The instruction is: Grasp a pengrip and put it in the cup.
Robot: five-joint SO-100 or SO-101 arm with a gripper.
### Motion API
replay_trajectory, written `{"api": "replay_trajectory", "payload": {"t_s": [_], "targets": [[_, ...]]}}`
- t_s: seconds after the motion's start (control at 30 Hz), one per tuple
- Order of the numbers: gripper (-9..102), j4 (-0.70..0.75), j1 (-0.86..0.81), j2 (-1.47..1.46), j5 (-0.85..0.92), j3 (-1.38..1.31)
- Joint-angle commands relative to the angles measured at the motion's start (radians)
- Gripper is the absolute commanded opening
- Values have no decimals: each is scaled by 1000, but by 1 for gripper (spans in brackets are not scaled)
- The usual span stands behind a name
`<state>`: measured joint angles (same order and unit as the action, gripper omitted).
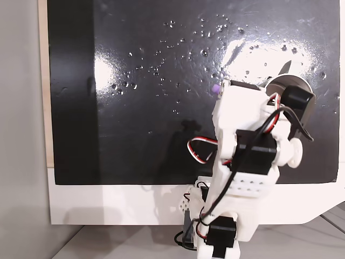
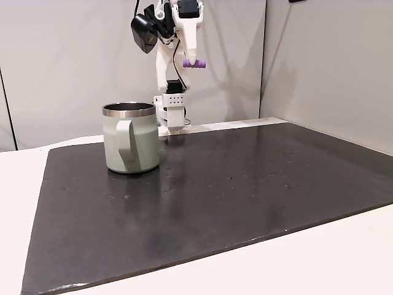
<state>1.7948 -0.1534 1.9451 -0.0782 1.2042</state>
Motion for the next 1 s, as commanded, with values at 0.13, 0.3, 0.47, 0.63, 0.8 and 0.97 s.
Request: {"api": "replay_trajectory", "payload": {"t_s": [0.13, 0.3, 0.47, 0.63, 0.8, 0.97], "targets": [[0, 6, -158, 156, 175, 146], [0, 5, -310, 149, 285, 178], [0, 0, -396, 92, 380, 166], [0, -2, -439, 15, 416, 104], [0, -2, -466, -126, 416, -43], [0, -2, -486, -291, 400, -238]]}}
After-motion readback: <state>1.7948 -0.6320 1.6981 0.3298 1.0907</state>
